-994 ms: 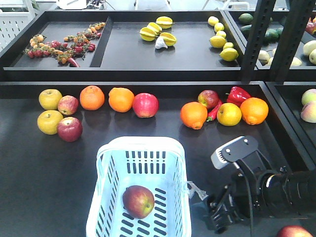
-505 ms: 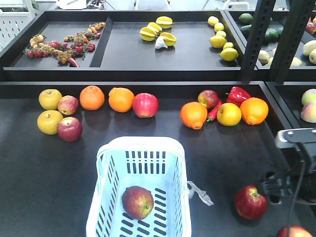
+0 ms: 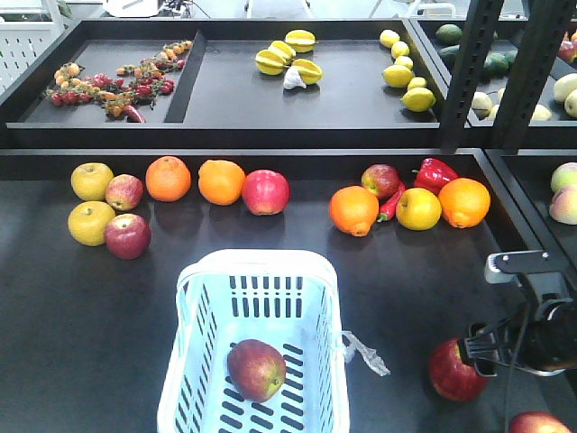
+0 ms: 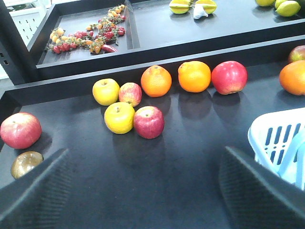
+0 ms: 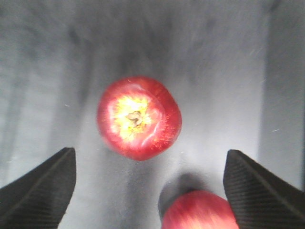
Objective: Pick three apples into basket with both arms
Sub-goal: 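Move the right gripper back down over the next red apple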
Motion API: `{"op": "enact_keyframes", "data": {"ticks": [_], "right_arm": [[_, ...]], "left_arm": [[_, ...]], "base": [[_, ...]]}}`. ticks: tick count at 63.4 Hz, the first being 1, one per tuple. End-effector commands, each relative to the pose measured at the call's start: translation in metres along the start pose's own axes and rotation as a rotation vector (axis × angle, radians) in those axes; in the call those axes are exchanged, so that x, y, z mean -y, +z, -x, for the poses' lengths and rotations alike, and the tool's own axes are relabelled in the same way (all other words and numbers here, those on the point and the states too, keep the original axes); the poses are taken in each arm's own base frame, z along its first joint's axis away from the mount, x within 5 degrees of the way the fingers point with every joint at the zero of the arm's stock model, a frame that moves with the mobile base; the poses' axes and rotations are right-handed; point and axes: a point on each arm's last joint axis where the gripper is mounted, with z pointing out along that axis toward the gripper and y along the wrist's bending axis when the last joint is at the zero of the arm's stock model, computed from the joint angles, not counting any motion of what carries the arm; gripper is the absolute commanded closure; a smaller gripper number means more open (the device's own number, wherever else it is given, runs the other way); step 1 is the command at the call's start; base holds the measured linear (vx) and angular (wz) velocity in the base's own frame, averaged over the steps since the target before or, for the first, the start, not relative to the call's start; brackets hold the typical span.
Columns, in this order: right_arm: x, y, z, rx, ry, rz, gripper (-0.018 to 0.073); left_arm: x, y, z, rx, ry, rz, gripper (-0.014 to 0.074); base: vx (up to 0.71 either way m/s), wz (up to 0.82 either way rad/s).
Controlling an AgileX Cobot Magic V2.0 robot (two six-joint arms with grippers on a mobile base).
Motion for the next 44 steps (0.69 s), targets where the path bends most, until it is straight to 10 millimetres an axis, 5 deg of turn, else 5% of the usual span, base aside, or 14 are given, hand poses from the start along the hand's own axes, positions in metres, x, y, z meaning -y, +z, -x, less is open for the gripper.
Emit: {"op": "enact_keyframes", "data": {"ticks": [1,44], "right_arm": [[0.0021,0.0000,0.0122,0.068,-0.001,-0.007,-0.0035],[-0.0029,0.0041,0.0219,0.173,-0.101,0.044,-0.0035]], "left_arm": [[-0.0013,-0.0025,0.0130,0.085,-0.006,0.007,0.0003],[-0.0013,-0.0025,0.0130,0.085,-0.006,0.007,0.0003]], "base": [[0.00,0.00],[0.00,0.00]]}}
